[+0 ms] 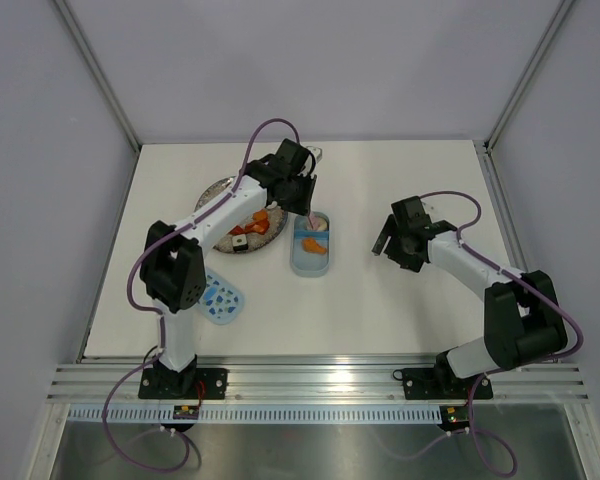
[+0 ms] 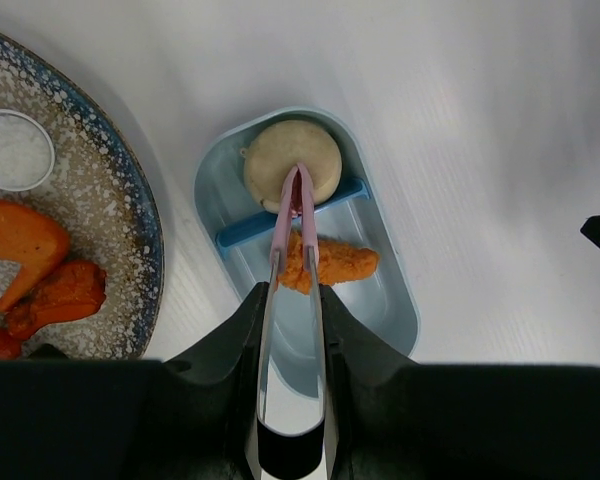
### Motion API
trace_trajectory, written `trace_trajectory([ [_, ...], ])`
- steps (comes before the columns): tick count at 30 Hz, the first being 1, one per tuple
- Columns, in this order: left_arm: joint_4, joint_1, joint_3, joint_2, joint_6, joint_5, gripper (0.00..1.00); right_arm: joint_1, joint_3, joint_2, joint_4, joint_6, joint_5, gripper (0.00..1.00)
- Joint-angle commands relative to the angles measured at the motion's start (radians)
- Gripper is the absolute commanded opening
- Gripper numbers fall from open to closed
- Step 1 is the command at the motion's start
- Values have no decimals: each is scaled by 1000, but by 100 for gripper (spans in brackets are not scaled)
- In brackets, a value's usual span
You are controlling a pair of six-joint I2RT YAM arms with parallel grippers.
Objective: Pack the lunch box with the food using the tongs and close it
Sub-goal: Place the fake food in the packing box, then place the clamp at the center of the board.
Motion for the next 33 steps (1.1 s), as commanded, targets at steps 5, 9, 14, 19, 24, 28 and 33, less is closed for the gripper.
trace_trajectory([
  [5,-41,-4,24,-120,66,-48,0,5,-7,-74,-2,7,2,80],
  [9,-40,-3,10,-146,70,-50,0,5,-6,-91,-6,3,2,81],
  [14,-38,-4,-2,-155,63,-41,0,5,-7,-91,-11,11,-2,81],
  [19,-34,-3,-4,-177,60,-41,0,7,-10,-97,-14,11,5,81],
  [24,-46,8,5,-229,63,-105,0,5,-3,-96,-26,3,19,81],
  [28,-50,71,-10,-294,59,-149,0,7,-4,-109,-35,-9,27,81],
  [33,-18,181,-88,-370,19,-142,0,5,-3,-135,-51,-18,33,81],
])
